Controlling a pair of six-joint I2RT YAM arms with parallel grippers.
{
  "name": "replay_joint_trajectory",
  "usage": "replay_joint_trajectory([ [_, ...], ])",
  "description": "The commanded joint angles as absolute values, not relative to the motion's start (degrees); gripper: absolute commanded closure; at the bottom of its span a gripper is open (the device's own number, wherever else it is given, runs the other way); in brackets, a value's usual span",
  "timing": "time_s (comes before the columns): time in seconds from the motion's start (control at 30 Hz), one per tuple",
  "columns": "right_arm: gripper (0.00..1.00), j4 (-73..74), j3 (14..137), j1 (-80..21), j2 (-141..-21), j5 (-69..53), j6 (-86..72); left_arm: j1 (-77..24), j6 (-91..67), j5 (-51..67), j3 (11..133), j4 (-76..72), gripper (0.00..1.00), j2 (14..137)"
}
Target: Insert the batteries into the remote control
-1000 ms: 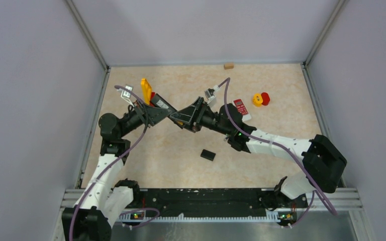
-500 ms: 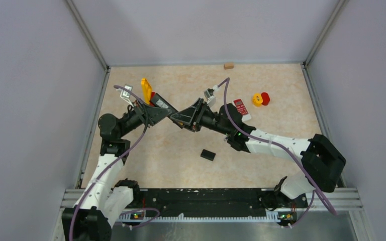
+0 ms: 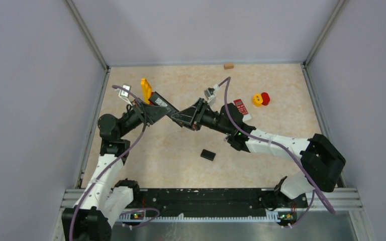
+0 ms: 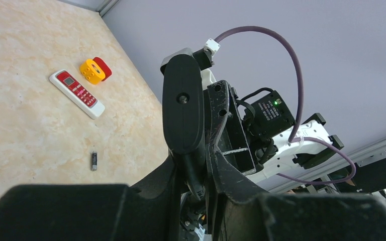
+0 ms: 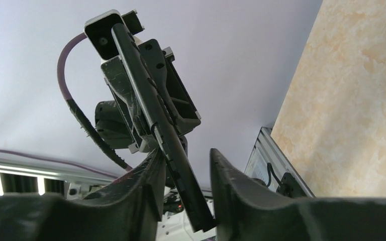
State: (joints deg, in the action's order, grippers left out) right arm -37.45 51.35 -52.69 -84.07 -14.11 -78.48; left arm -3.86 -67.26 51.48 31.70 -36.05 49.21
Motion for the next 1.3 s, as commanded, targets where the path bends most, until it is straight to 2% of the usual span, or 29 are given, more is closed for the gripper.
replay_joint_trajectory([
  [0.0, 0.55, -42.2, 51.1, -52.1, -83.7, -14.2, -78.1, -4.1, -65.7, 51.7, 32.1, -38.7, 1.00, 48.0],
  [0.13, 0.25, -39.1, 50.8, -51.3, -80.9, -13.0, -73.3, -4.2, -64.1, 51.1, 32.0, -36.7, 1.00, 48.1],
  [0.2, 0.19, -37.7, 50.3, -50.3, -79.3, -12.9, -71.1, -4.1, -63.8, 50.9, 31.7, -36.4, 1.00, 48.2],
  [0.33, 0.18, -32.4, 49.3, -47.8, -76.1, -12.7, -67.5, -4.1, -63.6, 50.4, 31.5, -36.2, 1.00, 48.7],
  [0.43, 0.19, -24.8, 48.9, -46.0, -72.4, -10.6, -62.1, -4.1, -62.5, 49.6, 31.8, -34.2, 1.00, 48.7],
  [0.5, 0.22, -13.8, 49.9, -44.8, -69.9, -6.4, -56.8, -4.1, -61.0, 49.1, 31.9, -32.2, 1.00, 48.6],
  [0.67, 0.32, 14.7, 55.8, -44.1, -68.7, 12.9, -43.3, -4.1, -59.2, 48.3, 31.9, -29.4, 1.00, 48.4],
  [0.77, 0.33, 24.5, 56.3, -43.4, -70.3, 20.4, -41.5, -4.1, -58.9, 48.2, 31.9, -29.0, 1.00, 48.6],
  [0.87, 0.37, 28.2, 54.4, -42.0, -72.0, 22.0, -42.6, -4.1, -58.8, 48.0, 31.8, -29.0, 1.00, 48.8],
  [1.0, 0.55, 30.4, 52.9, -40.1, -75.9, 20.5, -46.6, -4.1, -58.9, 48.2, 31.7, -28.9, 1.00, 49.3],
  [1.27, 0.58, 30.6, 57.1, -39.8, -89.6, 18.8, -47.7, -4.1, -58.6, 48.6, 31.8, -28.6, 1.00, 49.4],
])
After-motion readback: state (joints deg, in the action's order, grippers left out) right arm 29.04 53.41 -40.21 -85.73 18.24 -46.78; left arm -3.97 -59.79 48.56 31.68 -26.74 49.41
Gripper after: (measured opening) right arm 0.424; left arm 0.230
